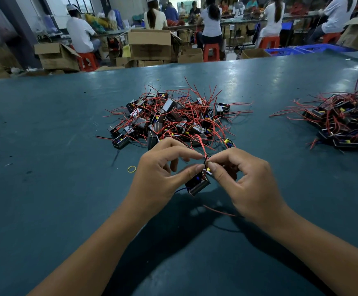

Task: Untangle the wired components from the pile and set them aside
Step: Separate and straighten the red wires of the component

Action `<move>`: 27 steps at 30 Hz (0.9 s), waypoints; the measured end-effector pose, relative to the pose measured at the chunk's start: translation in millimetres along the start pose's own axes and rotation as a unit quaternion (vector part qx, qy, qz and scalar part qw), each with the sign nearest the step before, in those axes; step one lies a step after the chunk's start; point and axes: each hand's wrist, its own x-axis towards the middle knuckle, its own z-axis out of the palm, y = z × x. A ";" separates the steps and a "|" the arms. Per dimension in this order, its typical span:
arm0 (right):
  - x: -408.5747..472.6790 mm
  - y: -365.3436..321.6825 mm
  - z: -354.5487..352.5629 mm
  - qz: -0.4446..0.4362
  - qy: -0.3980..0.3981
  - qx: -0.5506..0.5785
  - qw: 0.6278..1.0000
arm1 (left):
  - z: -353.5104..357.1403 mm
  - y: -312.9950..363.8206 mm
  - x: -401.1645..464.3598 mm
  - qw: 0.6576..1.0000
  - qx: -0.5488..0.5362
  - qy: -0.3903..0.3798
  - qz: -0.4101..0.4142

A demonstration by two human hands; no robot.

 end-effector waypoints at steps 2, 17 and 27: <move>0.1 0.0 -0.3 0.002 0.001 0.002 1.000 | 1.2 1.7 -0.4 1.000 0.023 -0.007 0.018; -0.7 -1.2 -0.8 -0.058 -0.009 -0.056 0.997 | 2.5 4.5 0.6 0.998 0.053 -0.009 0.038; -0.3 -0.1 -1.1 -0.131 0.045 -0.120 0.983 | 13.8 20.4 -2.9 0.869 -0.326 -0.015 -0.371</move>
